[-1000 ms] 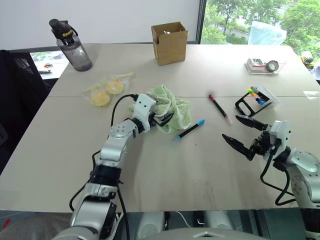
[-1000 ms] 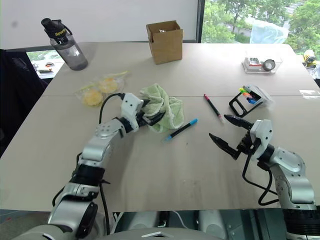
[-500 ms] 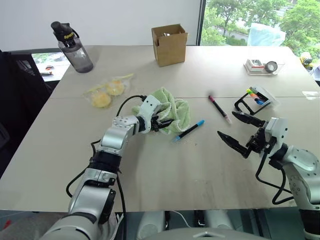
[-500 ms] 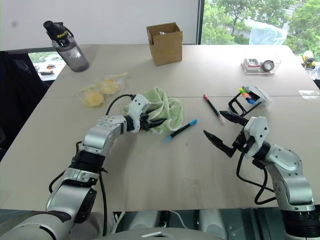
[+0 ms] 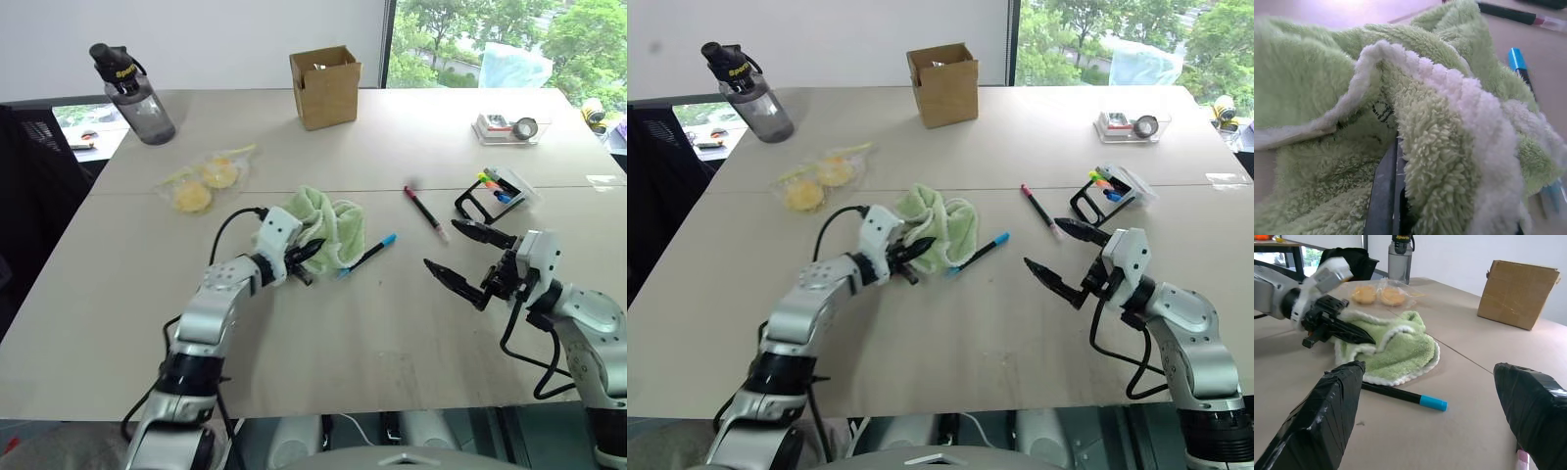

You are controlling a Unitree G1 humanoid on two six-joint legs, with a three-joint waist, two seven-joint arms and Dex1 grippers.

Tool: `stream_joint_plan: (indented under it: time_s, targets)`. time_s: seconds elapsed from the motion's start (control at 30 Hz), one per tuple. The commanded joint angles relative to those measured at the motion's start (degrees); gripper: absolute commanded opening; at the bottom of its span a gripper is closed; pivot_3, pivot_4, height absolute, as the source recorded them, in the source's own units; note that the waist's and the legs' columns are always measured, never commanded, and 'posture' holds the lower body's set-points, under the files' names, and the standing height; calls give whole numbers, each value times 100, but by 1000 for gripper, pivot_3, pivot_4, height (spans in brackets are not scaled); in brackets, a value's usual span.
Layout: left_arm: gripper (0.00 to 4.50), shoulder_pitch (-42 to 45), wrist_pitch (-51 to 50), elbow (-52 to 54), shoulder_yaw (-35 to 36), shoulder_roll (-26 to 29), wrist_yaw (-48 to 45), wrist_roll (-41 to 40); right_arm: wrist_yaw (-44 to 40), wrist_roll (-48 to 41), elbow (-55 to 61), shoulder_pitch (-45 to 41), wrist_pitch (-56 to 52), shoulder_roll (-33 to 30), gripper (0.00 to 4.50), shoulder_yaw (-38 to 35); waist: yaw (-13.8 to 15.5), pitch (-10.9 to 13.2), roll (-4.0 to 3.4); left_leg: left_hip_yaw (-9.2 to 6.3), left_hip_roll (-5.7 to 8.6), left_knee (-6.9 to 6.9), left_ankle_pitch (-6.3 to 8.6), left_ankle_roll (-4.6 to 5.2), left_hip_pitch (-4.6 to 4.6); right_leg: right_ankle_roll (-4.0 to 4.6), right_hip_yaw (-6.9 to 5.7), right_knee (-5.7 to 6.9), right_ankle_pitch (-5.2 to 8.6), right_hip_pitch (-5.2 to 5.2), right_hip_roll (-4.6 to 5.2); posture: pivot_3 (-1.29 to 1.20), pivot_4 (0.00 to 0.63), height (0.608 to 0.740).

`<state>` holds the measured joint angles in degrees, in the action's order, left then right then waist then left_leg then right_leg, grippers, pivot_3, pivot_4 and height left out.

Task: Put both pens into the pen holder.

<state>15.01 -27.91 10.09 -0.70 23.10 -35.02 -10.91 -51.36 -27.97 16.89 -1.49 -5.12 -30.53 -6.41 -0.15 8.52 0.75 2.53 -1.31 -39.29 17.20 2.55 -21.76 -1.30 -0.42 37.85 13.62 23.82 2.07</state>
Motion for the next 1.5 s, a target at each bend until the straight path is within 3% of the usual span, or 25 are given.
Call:
stream_joint_plan:
  time_s: [0.03, 0.23, 0.37, 0.6, 0.63, 0.7, 0.87, 0.9, 1.13, 1.2, 1.27, 1.33, 1.5]
  targets:
    - [60, 1, 102, 935, 750, 87, 598, -42, -307, -409, 121, -149, -146, 16, 4500, 97, 19, 5, 5, -3, 0, 0, 0, 0, 0, 0, -3, 1, 0, -1, 4, 0, 150, 736]
    - [60, -22, -238, 1214, 1997, 187, 1821, 205, -750, -1117, 202, -480, -658, 15, 4500, 245, 54, 9, 8, -6, 3, -2, 0, 1, 2, 1, -11, -1, 0, -5, 9, 0, 150, 736]
    - [60, -589, -534, 1158, 2605, 407, 1928, 173, -927, -1662, 297, -754, -1111, 53, 4500, 308, 31, 12, 9, -8, 2, 2, 1, 1, 1, 0, -13, -4, 0, -3, 9, 0, 150, 736]
    - [60, -1138, -605, 870, 3210, 587, 1766, -140, -1043, -1610, 194, -967, -1143, 114, 4500, 383, 106, 29, 37, -28, 4, 5, 1, -1, -5, 3, -32, -8, 0, -5, 26, 0, 150, 736]
    - [1078, -1168, -590, 863, 3202, 599, 1747, -162, -1052, -1601, 194, -973, -1144, 118, 4500, 382, 112, 30, 37, -29, 6, 5, 1, -1, -5, 4, -34, -8, 0, -6, 31, 0, 150, 736]
    - [1661, -1144, -481, 899, 3287, 595, 1829, -168, -1064, -1566, 199, -984, -1122, 113, 4500, 360, 113, 32, 41, -32, 8, 5, 1, -1, -8, 4, -38, -9, 0, -5, 37, 0, 150, 736]
    - [4086, -945, -238, 778, 3582, 731, 2230, 31, -921, -1459, 244, -962, -1046, 166, 4500, 301, 88, 32, 41, -38, 9, 11, 2, -3, -12, 6, -41, -13, 0, -3, 45, 0, 150, 736]
    - [4378, -876, -147, 730, 3627, 813, 2280, 81, -912, -1431, 263, -937, -1037, 164, 4500, 311, 79, 33, 40, -37, 9, 13, 2, -3, -12, 6, -41, -13, 0, -2, 45, 0, 150, 736]
    - [4378, -443, 112, 396, 3779, 1547, 2020, -43, -942, -1176, 211, -885, -993, 52, 4500, 343, 84, 33, 39, -38, 10, 19, 2, -5, -16, 23, -41, -19, 9, 2, 50, 0, 150, 736]
    - [4378, -473, -152, 375, 3676, 1855, 1553, -277, -930, -1109, 147, -931, -964, 57, 4500, 344, 83, 33, 39, -38, 10, 19, 2, -5, -16, 23, -41, -19, 9, 2, 51, 0, 150, 736]
    - [4378, -1211, -730, 554, 3237, 2515, 485, -429, -954, -1078, 122, -946, -941, 67, 4500, 345, 52, 34, 37, -38, 10, 21, 1, -6, -16, 24, -42, -19, 10, 3, 51, 0, 150, 736]
    - [4378, -1871, -751, 640, 3046, 3076, -3, -191, -957, -1050, 119, -937, -923, 75, 4500, 344, -38, 41, 22, -35, 12, 38, -10, -27, -12, 27, -41, -28, 11, 4, 54, 0, 150, 736]
    - [4378, -1620, -738, 1087, 2992, 3007, -489, -937, -1095, -1109, 113, -870, -1041, 7, 4500, 388, 0, 48, 27, -40, 11, 66, -15, -35, -27, 39, -56, -19, 18, 33, 62, 0, 150, 736]
